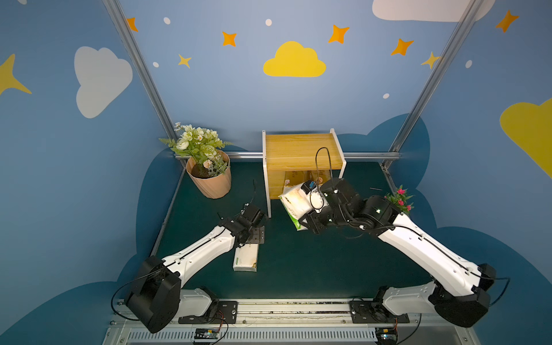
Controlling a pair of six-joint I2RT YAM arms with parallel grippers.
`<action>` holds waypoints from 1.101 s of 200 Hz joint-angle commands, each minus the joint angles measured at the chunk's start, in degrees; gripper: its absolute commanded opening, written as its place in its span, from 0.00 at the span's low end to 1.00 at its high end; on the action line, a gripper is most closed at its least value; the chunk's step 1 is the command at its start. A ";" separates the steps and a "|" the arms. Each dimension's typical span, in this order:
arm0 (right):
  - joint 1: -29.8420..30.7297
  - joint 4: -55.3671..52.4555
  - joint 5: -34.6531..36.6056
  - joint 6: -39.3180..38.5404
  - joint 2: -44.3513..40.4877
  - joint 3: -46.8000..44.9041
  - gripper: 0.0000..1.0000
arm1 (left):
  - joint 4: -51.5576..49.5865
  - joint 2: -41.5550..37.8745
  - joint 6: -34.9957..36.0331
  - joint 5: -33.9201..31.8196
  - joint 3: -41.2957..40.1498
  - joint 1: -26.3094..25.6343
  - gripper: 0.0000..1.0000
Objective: Place the tissue boxes on the shelf by color
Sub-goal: Pick up the box of tissues from the center of the board, then place a box of tissues on the shelf.
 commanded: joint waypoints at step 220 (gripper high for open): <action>-18.83 0.28 11.67 -3.63 23.35 30.98 0.26 | -2.17 -4.01 -0.09 -3.93 -0.08 -0.03 0.94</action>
